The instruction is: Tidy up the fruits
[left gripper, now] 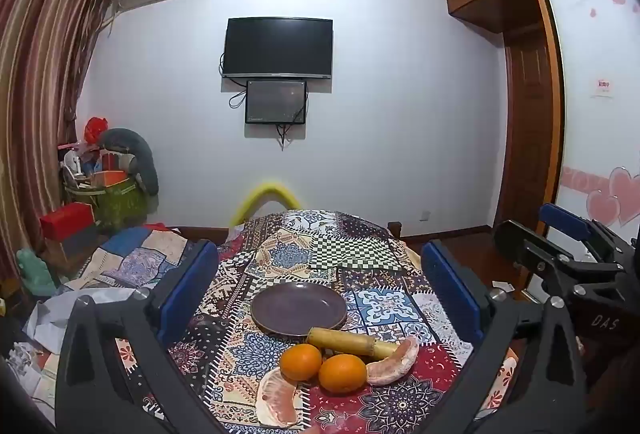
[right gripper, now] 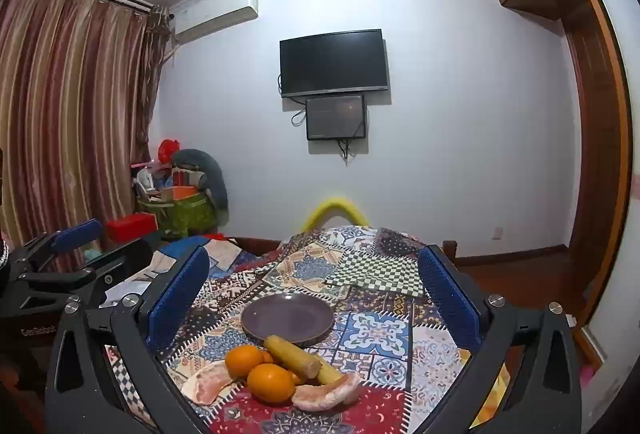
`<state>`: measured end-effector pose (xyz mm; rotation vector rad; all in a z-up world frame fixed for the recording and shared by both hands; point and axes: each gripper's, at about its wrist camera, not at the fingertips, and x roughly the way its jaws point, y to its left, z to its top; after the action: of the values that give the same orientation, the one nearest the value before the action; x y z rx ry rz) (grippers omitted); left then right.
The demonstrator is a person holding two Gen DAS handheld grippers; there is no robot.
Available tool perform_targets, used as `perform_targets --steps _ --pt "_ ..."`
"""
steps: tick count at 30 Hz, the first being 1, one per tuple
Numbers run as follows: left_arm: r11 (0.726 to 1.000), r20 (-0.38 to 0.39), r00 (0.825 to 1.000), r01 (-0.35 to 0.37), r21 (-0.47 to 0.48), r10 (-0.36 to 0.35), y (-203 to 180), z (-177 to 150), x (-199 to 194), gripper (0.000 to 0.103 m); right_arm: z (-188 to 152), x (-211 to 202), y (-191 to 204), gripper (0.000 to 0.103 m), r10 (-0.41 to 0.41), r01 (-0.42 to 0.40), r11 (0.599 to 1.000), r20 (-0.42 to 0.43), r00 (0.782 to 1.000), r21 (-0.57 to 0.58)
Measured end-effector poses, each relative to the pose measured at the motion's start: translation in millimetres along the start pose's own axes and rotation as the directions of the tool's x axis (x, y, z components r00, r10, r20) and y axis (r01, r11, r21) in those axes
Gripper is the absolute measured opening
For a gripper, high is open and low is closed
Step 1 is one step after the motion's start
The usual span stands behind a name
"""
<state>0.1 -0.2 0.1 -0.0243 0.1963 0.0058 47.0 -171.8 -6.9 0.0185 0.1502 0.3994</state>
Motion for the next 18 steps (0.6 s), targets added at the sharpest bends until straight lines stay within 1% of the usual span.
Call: perform_targets --steps 8,9,10,18 --pt "1.000 0.000 1.000 -0.002 -0.011 0.002 -5.8 1.7 2.3 0.103 1.6 -2.6 1.3 0.103 -0.002 0.002 1.000 -0.003 1.000 0.004" --pt "1.000 0.002 1.000 -0.007 -0.009 0.007 -1.2 -2.3 5.7 0.103 2.4 -0.2 -2.9 0.103 -0.003 0.003 1.000 -0.003 1.000 0.009" --pt "1.000 0.013 1.000 -0.001 -0.018 0.001 3.3 -0.1 -1.4 0.103 2.8 -0.4 -3.0 0.103 -0.002 0.002 1.000 -0.004 1.000 0.011" --pt "1.000 0.019 1.000 -0.002 -0.023 0.002 1.6 1.1 -2.3 0.103 1.1 -1.4 -1.0 0.103 0.000 0.000 1.000 -0.004 1.000 0.011"
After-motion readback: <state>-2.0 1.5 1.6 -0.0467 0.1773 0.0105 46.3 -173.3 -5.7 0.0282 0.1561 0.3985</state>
